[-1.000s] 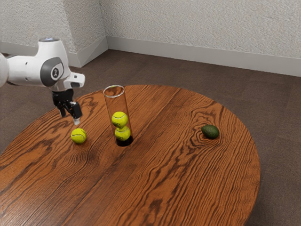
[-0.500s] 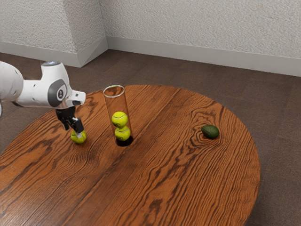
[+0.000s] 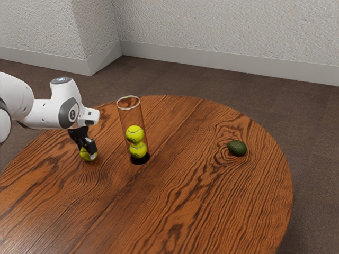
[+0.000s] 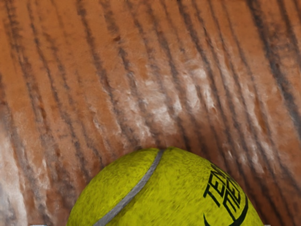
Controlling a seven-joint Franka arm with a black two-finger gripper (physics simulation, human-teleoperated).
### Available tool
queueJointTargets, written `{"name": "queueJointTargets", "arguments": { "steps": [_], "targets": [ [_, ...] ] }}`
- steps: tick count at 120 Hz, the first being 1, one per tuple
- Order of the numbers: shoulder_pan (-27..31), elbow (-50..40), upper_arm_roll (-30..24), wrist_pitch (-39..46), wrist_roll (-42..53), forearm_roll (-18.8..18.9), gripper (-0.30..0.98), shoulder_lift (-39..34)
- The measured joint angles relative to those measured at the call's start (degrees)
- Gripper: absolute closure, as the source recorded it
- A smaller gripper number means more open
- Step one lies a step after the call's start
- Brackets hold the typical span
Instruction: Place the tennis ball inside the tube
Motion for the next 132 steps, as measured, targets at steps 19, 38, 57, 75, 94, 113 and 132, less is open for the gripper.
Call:
{"name": "queueJointTargets", "arguments": {
  "steps": [19,38,57,75,94,113,132],
  "targets": [
    [0.0,0.0,0.0,0.5,0.1,0.2,0.33,0.0],
    [0.1,-0.4,0.0,-0.1,-0.3,0.8,0.49,-2.5],
    [0.1,-0.9,0.0,-3.0,-1.5,1.6,0.64,-6.9],
    [0.0,-1.3,-0.2,-7.4,-2.9,2.2,0.65,-12.3],
    [-0.6,-1.3,-0.3,-12.8,-3.3,1.8,0.52,-17.0],
    [-1.8,-1.1,-0.5,-17.5,-2.9,0.4,0.43,-20.8],
    [-3.5,0.8,-0.5,-22.0,-2.2,-1.5,0.40,-24.0]
  ]
}}
